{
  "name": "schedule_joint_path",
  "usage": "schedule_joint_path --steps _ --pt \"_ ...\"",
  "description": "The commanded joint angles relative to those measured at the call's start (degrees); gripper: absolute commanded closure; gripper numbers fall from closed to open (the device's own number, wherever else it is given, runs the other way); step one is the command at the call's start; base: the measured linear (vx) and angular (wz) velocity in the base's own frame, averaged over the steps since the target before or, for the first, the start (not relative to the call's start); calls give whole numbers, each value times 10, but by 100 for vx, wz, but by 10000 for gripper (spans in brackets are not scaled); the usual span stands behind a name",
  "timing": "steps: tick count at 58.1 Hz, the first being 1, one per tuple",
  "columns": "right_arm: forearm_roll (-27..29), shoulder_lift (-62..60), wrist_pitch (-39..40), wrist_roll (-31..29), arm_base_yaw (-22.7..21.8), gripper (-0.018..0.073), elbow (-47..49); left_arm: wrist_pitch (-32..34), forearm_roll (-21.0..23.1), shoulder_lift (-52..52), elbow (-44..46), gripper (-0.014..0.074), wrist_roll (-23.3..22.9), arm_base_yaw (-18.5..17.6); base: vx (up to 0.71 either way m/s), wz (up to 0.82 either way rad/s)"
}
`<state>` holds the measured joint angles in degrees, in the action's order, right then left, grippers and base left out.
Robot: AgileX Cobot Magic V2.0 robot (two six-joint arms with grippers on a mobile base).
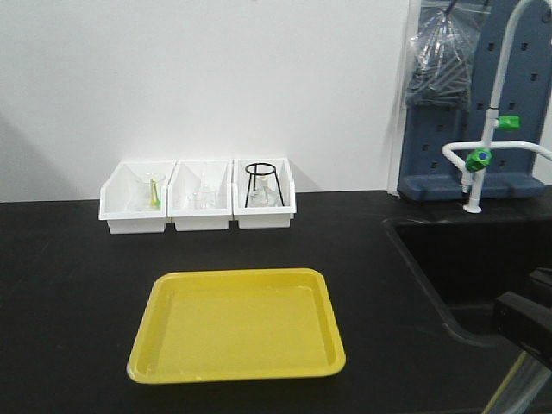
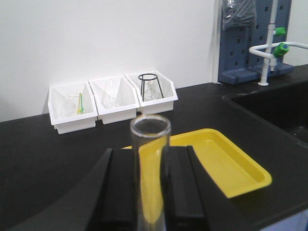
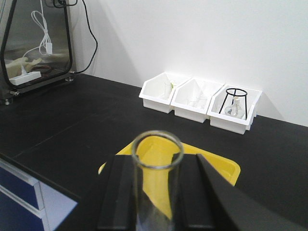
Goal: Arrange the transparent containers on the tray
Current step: 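Hold both test tubes while the base drives to the yellow tray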
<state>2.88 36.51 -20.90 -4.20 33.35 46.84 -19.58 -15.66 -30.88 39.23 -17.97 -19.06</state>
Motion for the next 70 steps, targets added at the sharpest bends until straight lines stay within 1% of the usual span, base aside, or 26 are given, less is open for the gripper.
schedule_joint_path --steps 1,36,70 --pt "-3 1 49 -5 -2 503 15 45 -4 -3 22 482 -4 -3 27 11" --pt "-3 1 49 -5 -2 503 15 45 -4 -3 22 482 -4 -3 24 9" --pt "-3 1 49 -5 -2 503 15 45 -4 -3 22 482 -4 -3 11 4"
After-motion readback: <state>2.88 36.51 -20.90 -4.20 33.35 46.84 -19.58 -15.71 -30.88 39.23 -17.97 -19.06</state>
